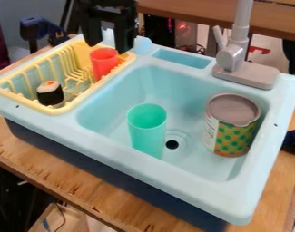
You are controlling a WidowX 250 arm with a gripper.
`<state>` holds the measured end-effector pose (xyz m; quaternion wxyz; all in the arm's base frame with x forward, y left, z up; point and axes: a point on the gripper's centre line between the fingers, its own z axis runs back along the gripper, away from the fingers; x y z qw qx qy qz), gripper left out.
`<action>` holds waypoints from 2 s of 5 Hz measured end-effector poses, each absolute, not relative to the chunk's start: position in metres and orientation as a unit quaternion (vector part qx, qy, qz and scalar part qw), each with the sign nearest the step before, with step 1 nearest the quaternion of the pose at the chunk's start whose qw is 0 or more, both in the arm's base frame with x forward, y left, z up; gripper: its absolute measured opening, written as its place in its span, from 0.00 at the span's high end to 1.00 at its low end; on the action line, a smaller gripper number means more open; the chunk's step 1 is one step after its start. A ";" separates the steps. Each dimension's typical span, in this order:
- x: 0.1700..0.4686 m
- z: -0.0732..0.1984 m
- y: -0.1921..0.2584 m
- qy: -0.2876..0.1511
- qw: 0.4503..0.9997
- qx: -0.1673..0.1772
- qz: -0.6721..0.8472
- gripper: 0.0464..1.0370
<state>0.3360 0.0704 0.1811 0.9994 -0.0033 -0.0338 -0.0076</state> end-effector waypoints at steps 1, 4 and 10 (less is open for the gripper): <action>0.341 0.186 0.075 -0.040 0.999 0.009 -0.008 0.04; 0.354 0.168 0.067 -0.046 0.999 0.004 0.003 0.04; 0.355 0.143 0.078 -0.035 0.997 -0.059 0.036 0.70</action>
